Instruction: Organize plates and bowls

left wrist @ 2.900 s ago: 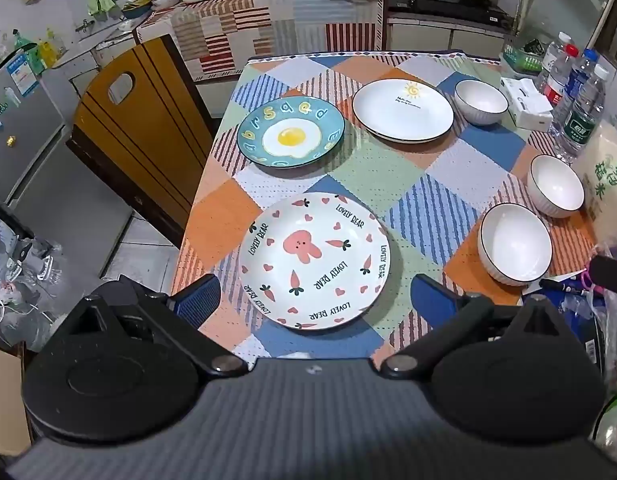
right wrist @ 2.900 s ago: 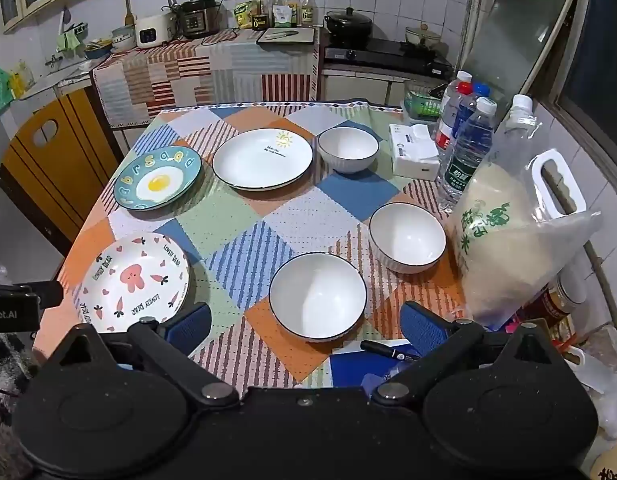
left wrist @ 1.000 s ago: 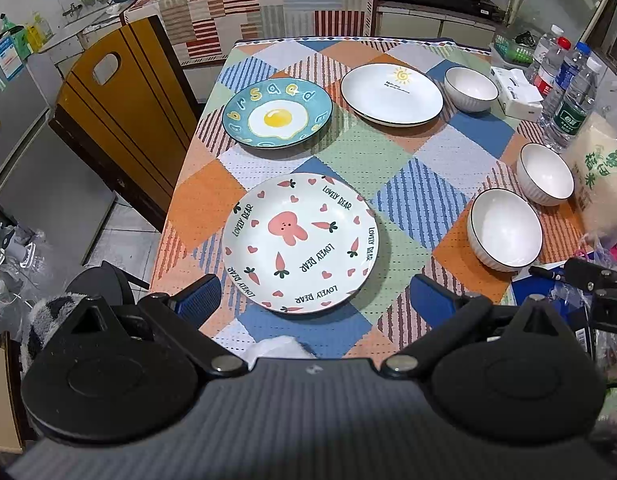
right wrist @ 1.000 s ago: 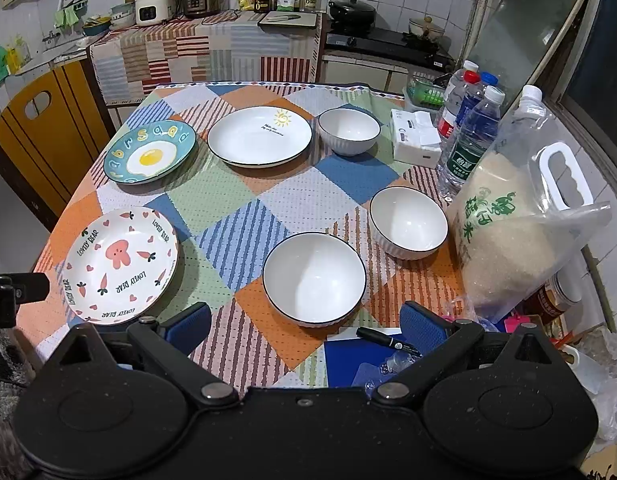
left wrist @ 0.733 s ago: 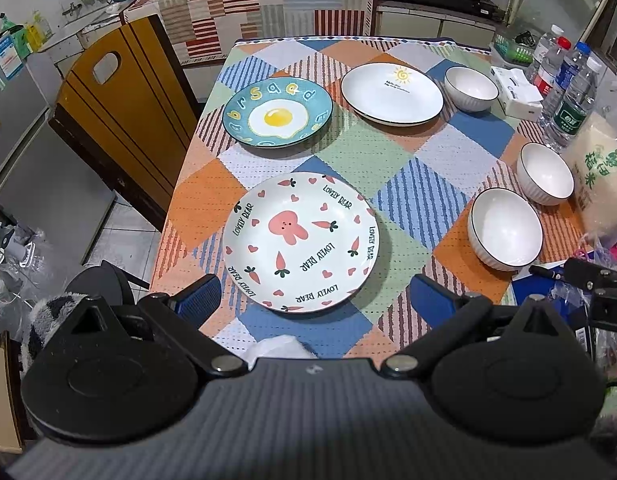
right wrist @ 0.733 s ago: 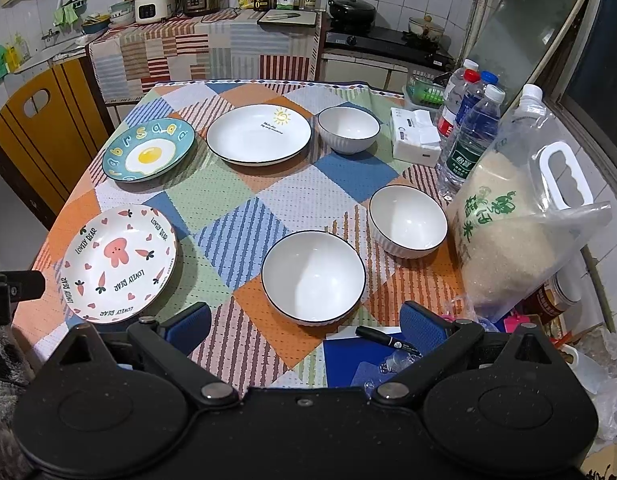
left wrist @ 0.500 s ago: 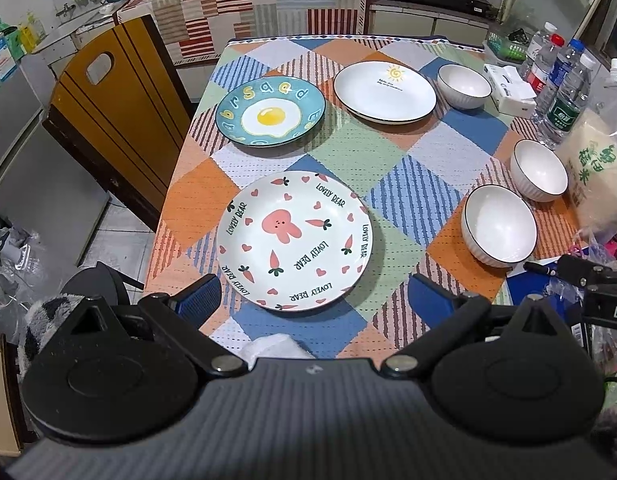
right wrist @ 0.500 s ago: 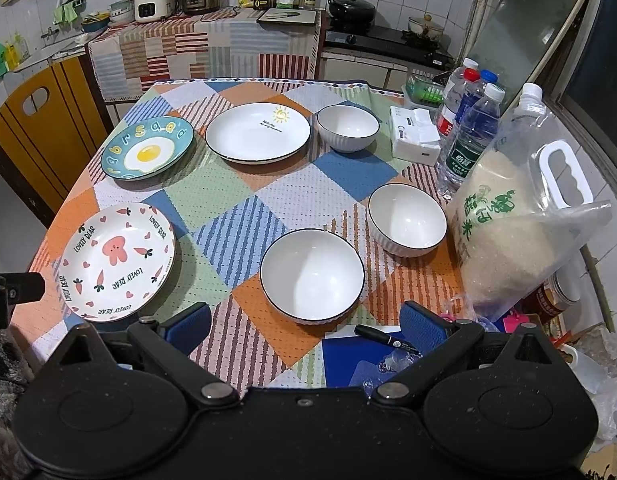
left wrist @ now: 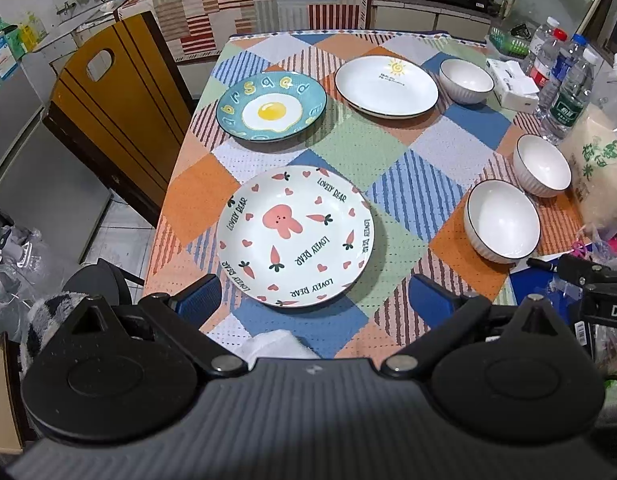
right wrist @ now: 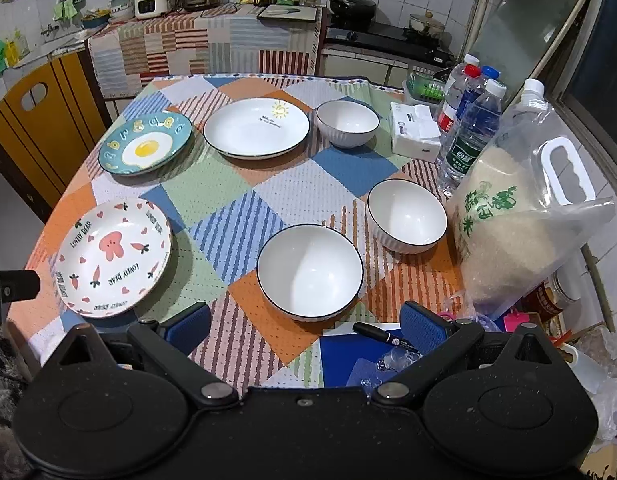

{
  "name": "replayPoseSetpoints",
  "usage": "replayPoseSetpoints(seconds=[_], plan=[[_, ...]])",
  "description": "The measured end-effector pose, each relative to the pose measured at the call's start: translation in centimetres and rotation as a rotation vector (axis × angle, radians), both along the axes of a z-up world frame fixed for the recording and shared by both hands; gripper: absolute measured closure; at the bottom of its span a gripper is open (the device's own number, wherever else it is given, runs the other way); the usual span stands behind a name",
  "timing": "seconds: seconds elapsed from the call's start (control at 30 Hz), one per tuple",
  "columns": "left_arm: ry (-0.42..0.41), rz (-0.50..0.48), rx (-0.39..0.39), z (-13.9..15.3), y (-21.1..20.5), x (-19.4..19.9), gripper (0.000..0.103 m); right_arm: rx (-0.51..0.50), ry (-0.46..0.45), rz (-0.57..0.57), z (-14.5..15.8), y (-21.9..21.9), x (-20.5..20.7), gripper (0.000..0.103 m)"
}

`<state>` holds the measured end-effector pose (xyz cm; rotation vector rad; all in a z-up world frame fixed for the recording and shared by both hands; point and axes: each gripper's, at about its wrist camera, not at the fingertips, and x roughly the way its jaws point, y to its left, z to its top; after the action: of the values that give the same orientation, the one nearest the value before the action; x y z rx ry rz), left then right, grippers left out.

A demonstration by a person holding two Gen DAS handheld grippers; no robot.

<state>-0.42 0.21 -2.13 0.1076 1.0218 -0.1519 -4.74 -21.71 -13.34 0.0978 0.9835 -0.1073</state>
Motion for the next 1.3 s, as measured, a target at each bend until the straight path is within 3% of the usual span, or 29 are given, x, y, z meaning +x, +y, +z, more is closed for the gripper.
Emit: replayPoseSetpoints(seconds=[0.2,0.37,0.47,0.57,0.7,0.9,1.03,1.17,1.3], plan=[[0.004,0.003,-0.001,-0.2,0.2,0.4,0.002,0.003,0.021,0.001,-0.9,-0.1,0.6,0.001],[0.021,-0.001,-0.048,0.8,0.7,2.1,0.003,0.032,-0.073,0.118,0.0,0.3,0.7,0.001],[-0.017,-0.002,-0.064,2.0,0.9,3.7,0.003,0.043,-0.157,0.196,1.4,-0.1,1.2,0.001],[-0.02,-0.03,-0.084,2.6,0.4,5.6,0.004,0.028,-0.32,0.317,2.8,-1.0,1.9,0.001],[-0.021,-0.082,-0.112,2.5,-0.5,8.1,0.004,0.111,-0.461,0.443,3.4,-2.8,4.1,0.001],[-0.06,-0.115,-0.07,1.5,-2.2,12.7,0.004,0.262,-0.359,0.466,3.2,-4.0,10.7,0.001],[-0.038,-0.077,-0.143,0.3,-2.0,16.9,0.004,0.386,-0.274,0.378,1.7,-5.8,15.8,0.002],[-0.039,-0.046,-0.193,-1.8,-2.0,20.4,0.004,0.577,-0.135,0.261,-1.9,-7.9,19.9,0.004],[-0.016,-0.027,-0.244,-4.9,-2.7,23.3,0.008,0.664,-0.042,0.153,-6.9,-9.1,23.7,0.004]])
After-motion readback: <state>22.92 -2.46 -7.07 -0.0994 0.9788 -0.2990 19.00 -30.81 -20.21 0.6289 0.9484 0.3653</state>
